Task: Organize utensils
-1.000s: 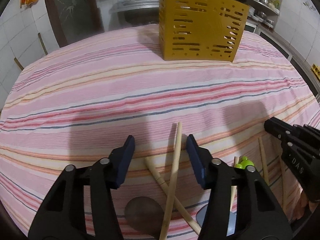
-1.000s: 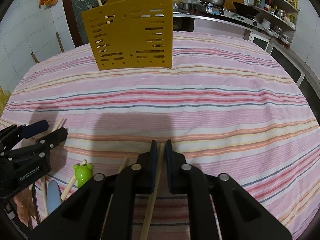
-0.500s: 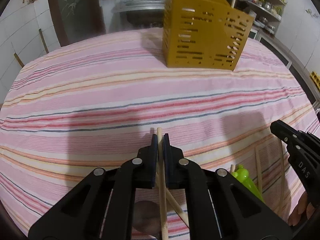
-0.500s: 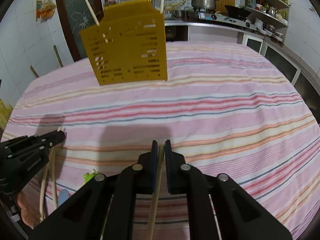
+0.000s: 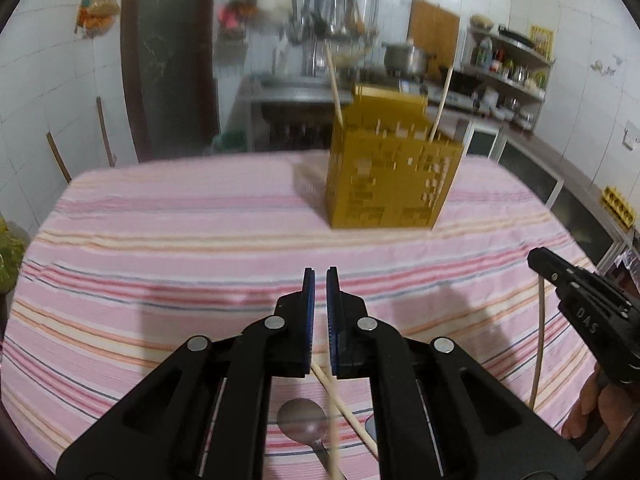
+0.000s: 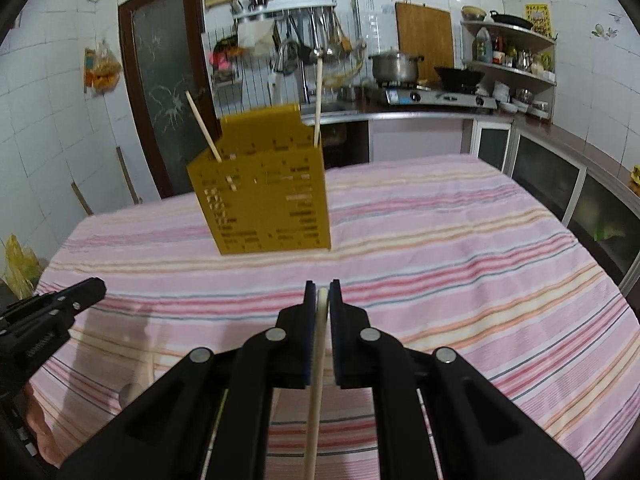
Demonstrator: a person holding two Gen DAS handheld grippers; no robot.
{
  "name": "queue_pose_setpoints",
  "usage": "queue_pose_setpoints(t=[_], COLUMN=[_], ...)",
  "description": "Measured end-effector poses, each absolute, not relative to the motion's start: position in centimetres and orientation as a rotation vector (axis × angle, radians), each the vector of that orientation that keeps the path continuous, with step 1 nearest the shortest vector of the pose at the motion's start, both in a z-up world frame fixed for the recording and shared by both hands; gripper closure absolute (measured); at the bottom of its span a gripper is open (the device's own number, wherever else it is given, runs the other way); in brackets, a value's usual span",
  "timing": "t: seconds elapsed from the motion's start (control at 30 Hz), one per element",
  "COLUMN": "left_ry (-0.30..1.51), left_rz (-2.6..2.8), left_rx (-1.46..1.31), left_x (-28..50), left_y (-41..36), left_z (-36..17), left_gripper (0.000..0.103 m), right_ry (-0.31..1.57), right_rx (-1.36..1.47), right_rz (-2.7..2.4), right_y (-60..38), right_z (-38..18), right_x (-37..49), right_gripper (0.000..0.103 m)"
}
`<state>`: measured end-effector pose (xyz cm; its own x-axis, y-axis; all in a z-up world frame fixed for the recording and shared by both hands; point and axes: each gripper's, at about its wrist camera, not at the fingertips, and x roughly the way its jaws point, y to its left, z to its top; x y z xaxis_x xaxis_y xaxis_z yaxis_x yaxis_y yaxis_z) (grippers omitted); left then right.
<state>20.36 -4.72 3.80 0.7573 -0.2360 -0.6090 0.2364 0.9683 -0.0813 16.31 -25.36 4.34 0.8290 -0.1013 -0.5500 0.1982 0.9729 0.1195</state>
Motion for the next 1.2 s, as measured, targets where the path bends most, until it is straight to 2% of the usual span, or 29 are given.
queue_pose_setpoints(t=[0.17,0.3,0.33,0.37,0.43,0.53,0.7,0.9,1.0,1.07,1.13,1.2], left_ry=[0.615,0.719,0.732,0.749,0.790,0.842,0.944,0.985,0.994,0.998,0.998,0.990], left_rz=[-0.246,-0.262,-0.261,-0.260,-0.266,-0.282,-0.314,-0.309,-0.324,-0.330,-0.338,-0.339], left_rx=[0.038,0.025,0.025,0.032,0.042,0.052,0.124,0.176,0.177,0.177,0.180,0.182], left_x=[19.2,20.8,21.2,21.6,22.4,23.3,24.4,25.0,25.4,25.6,25.6,25.6], left_y=[-4.7,-5.3,-5.5,-5.8,-6.3,-7.1,-9.4,-10.9,-11.4,-11.7,-11.9,-12.0], left_z=[5.1,3.5,2.9,2.2,0.8,-1.0,-4.0,-6.1,-5.9,-5.8,-5.7,-5.6], left_gripper=[0.099,0.098,0.092,0.079,0.061,0.059,0.059,0.060,0.071,0.089,0.098,0.098], right_ry=[0.535,0.564,0.576,0.589,0.624,0.662,0.714,0.728,0.721,0.714,0.708,0.694], right_rx=[0.149,0.133,0.131,0.131,0.140,0.145,0.175,0.173,0.167,0.169,0.168,0.166], right_rz=[-0.154,-0.148,-0.146,-0.147,-0.148,-0.156,-0.165,-0.166,-0.167,-0.165,-0.162,-0.163], right_y=[-25.2,-25.3,-25.4,-25.6,-26.2,-26.8,-27.8,-27.8,-27.6,-27.4,-27.3,-27.1], right_z=[5.4,5.1,4.8,4.4,3.4,2.2,0.3,-0.3,0.0,0.2,0.4,0.6], right_x=[15.7,16.2,16.4,16.7,17.3,17.9,18.9,19.1,19.1,19.1,19.1,18.9], right_gripper=[0.096,0.096,0.096,0.096,0.096,0.096,0.096,0.096,0.096,0.097,0.097,0.097])
